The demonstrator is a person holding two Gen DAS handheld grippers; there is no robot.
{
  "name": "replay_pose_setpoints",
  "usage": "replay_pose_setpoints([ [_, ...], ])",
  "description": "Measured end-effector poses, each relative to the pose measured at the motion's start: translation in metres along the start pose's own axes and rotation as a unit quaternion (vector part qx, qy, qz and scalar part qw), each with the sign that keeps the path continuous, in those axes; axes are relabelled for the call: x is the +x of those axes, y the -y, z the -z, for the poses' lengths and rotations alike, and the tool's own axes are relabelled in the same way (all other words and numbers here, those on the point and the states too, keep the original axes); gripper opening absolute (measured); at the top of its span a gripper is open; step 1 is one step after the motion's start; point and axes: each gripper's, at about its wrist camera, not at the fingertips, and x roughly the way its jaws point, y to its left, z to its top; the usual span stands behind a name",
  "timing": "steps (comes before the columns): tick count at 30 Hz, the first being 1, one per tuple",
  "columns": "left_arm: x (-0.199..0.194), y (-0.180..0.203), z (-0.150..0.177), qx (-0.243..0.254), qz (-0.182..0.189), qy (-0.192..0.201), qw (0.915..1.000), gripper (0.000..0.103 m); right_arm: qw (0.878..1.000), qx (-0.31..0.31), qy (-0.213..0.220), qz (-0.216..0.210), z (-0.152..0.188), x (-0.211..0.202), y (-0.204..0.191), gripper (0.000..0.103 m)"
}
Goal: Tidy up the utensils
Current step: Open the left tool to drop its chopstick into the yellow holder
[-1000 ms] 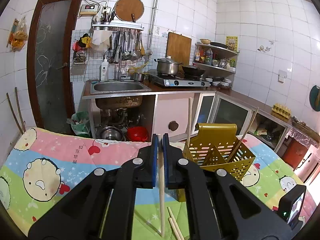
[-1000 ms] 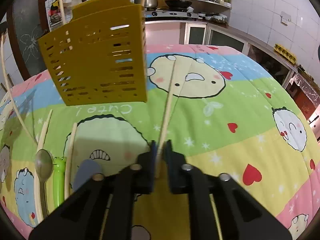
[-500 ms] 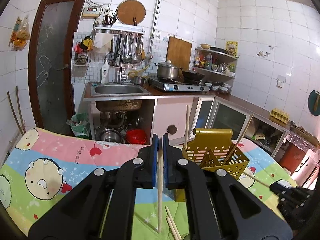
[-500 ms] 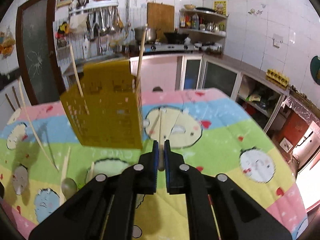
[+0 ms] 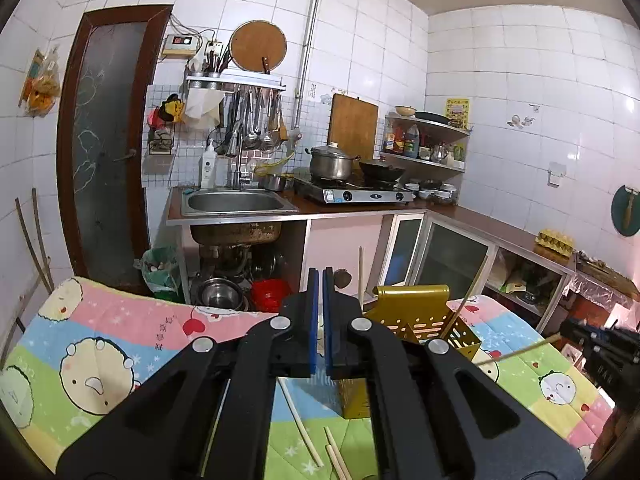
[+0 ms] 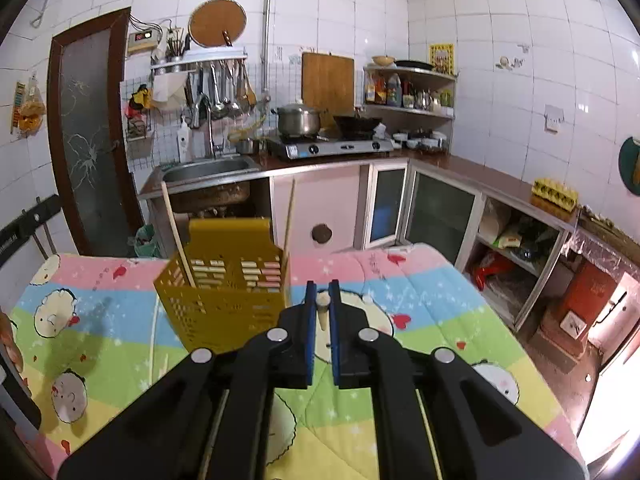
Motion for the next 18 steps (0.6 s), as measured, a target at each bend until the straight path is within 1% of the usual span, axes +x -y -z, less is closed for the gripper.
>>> replay_pose_setpoints([
  [5, 0.001, 0.0, -0.002, -0.001, -0.004, -0.007, 1.0, 0.0, 1.0, -0.005, 0.012, -0.005, -0.013, -0.009, 0.002, 0.006],
  [8, 0.01, -0.005, -0.003, -0.004, -0.01, -0.036, 0.9993, 0.001, 1.0, -0.007, 0.014, -0.006, -0.018, -0.013, 0.004, 0.006],
  [10, 0.022, -0.011, 0.0, -0.011, -0.016, -0.061, 0.9979, 0.01, 1.0, -0.006, 0.013, -0.006, -0.019, -0.013, 0.005, 0.006],
  [12, 0.04, -0.019, 0.006, -0.018, -0.027, -0.09, 0.9954, 0.036, 1.0, -0.003, 0.01, -0.008, -0.019, -0.012, 0.008, 0.006],
  [13, 0.05, -0.022, 0.011, -0.022, -0.031, -0.106, 0.9936, 0.039, 1.0, -0.003, 0.009, -0.007, -0.018, -0.011, 0.009, 0.006],
  [14, 0.058, -0.026, 0.015, -0.025, -0.032, -0.118, 0.9922, 0.04, 1.0, -0.004, 0.007, -0.006, -0.016, -0.009, 0.011, 0.006],
  [16, 0.079, -0.032, 0.03, -0.034, -0.031, -0.158, 0.9864, 0.04, 1.0, -0.003, 0.003, -0.005, -0.014, -0.005, 0.012, 0.006],
  [17, 0.093, -0.036, 0.041, -0.04, -0.027, -0.192, 0.9802, 0.04, 1.0, -0.001, 0.0, -0.004, -0.013, -0.003, 0.014, 0.006],
  [18, 0.101, -0.038, 0.051, -0.046, -0.023, -0.215, 0.9752, 0.039, 1.0, 0.001, -0.001, -0.004, -0.011, -0.001, 0.016, 0.006],
])
